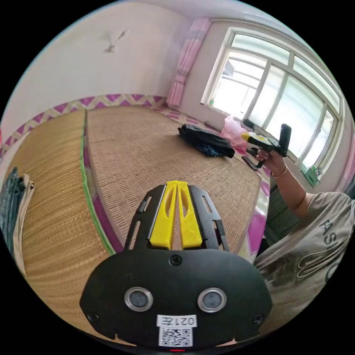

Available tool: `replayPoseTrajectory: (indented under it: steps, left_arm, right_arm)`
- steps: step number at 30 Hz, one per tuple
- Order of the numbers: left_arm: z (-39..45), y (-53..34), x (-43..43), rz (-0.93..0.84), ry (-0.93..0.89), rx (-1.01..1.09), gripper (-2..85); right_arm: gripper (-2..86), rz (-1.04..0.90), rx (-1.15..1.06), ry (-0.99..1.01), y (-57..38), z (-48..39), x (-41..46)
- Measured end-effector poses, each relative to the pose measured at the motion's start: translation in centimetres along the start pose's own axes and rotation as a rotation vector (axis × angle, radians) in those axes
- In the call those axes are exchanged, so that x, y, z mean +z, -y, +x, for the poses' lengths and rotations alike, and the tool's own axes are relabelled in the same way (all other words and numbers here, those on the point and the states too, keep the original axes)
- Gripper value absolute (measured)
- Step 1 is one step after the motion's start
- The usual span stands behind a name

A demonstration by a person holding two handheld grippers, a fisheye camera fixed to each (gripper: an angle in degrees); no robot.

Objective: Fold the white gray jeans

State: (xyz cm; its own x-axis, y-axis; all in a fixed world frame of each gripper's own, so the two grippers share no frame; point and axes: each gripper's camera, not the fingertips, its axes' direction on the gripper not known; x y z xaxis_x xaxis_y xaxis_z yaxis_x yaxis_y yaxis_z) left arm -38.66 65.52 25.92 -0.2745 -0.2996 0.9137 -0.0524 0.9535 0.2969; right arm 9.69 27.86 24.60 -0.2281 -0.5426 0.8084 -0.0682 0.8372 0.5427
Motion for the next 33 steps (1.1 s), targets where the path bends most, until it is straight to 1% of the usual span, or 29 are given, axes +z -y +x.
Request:
replayPoseTrajectory:
  steps: [1,4,8,11,14,18,21,23,26,29,30,33]
  left_arm:
    - [0.9,-2.4,-2.5,0.025,-0.015,-0.010,-0.9]
    - [2.7,-8.3,-7.7,0.025,-0.041,-0.047,-0.9]
    - [4.4,-14.7,-12.6,0.025,-0.068,-0.092,-0.9]
    - [5.7,-18.9,-15.5,0.026,-0.078,-0.124,-0.9]
    - [7.2,-22.2,-17.4,0.031,-0.029,-0.146,-1.0]
    - [8.2,-26.4,-20.1,0.108,0.088,-0.158,-0.9]
    - [6.9,-29.8,-21.7,0.162,0.150,-0.159,-0.9]
    - [5.1,-31.9,-22.5,0.201,0.139,-0.161,-0.9]
    - [1.0,-35.1,-23.5,0.271,0.167,-0.254,-0.9]
    - [-3.7,-37.6,-23.9,0.313,0.120,-0.300,-0.8]
    - [-5.4,-38.5,-24.0,0.328,0.078,-0.295,-0.9]
    - [-8.0,-41.2,-24.6,0.409,0.095,-0.252,-0.9]
  right_arm:
    - [-1.0,-0.003,-0.025,0.022,1.2,-3.0,0.3]
    - [-1.0,-0.001,-0.107,0.046,4.2,-10.3,1.0]
    - [-1.0,0.018,-0.184,0.045,7.9,-18.4,2.0]
    - [-1.0,0.043,-0.204,0.081,10.4,-21.8,2.2]
    - [-1.0,0.064,-0.228,0.164,12.8,-23.7,2.3]
    - [-1.0,0.066,-0.244,0.255,16.1,-25.1,4.2]
    - [-1.0,0.014,-0.224,0.393,19.4,-25.5,7.9]
    - [-1.0,-0.057,-0.200,0.499,22.5,-25.9,12.1]
    - [-0.8,-0.122,-0.143,0.602,26.8,-26.6,17.6]
    - [-0.6,-0.212,-0.069,0.670,31.8,-27.7,23.6]
    - [-0.6,-0.224,-0.069,0.686,32.8,-28.1,24.8]
    - [-0.2,-0.267,-0.138,0.740,38.0,-30.4,30.9]
